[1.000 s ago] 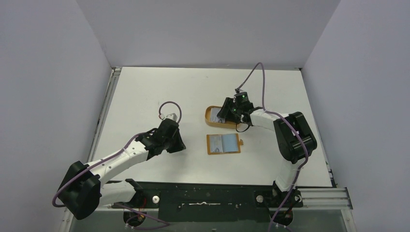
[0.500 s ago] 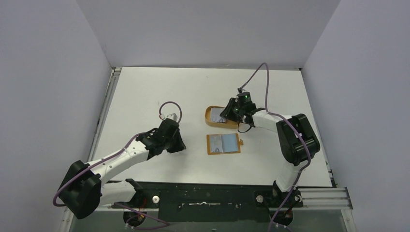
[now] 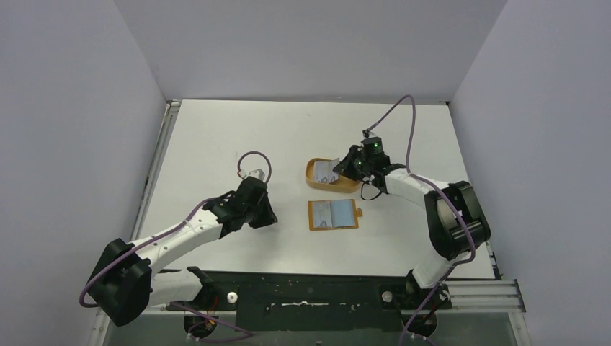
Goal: Put the credit cards into the card holder
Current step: Pick up the credit card from the storage box.
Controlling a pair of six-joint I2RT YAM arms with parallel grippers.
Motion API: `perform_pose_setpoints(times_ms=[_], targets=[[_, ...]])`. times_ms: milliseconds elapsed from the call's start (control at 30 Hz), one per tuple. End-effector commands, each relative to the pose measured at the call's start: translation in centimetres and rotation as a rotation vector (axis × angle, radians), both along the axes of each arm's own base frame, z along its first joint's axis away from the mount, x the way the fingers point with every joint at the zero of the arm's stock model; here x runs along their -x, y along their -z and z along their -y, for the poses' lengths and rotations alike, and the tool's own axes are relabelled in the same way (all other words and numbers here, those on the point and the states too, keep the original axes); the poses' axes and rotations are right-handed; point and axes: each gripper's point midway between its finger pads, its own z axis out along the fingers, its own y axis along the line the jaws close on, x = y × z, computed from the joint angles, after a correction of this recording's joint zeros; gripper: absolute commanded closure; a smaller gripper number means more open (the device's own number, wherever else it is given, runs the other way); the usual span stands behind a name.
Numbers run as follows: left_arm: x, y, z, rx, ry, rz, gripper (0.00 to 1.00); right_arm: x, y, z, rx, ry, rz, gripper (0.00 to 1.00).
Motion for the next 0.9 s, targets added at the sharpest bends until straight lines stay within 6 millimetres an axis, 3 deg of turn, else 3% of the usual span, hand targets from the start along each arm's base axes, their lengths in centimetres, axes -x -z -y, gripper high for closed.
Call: perform_pose_setpoints(times_ms=[0, 200, 333, 400, 500, 567, 667, 867], targets=[[-1.3, -2.0, 0.7, 0.046, -0.011, 0.065, 0.96, -0.1, -6.0, -0.3, -0.124, 0.043, 0.063, 1.0], [-1.8, -3.2, 0.5, 0.043, -0.021, 0.091, 0.96, 1.7, -12.0, 1.4, -0.228, 0.228, -0.032, 1.0], [-2.2, -4.3, 0.6, 0.046, -0.025, 0.111, 0.96, 3.1, -16.6, 2.6, -0.418, 0.339, -0.128, 1.0], [-2.4, -4.9, 0.6, 0.049, -0.022, 0.126, 0.96, 4.0, -18.8, 3.0, -0.446, 0.333, -0.139, 1.0], [-2.7, -5.6, 0.7, 0.047, -0.014, 0.146, 0.96, 5.8, -21.3, 1.9, -0.512, 0.232, -0.141, 1.0], [-2.7, -6.1, 1.1, 0.05, 0.01, 0.159, 0.97, 7.0, -22.1, 1.2, -0.538, 0.171, -0.122, 1.0], [-2.5, -6.6, 1.6, 0.051, 0.047, 0.176, 0.96, 8.6, -21.3, 0.8, -0.544, 0.113, -0.132, 1.0], [-2.1, -7.8, 4.0, 0.12, 0.132, 0.218, 0.89, 10.4, -20.3, 1.8, -0.46, 0.072, -0.075, 1.0]])
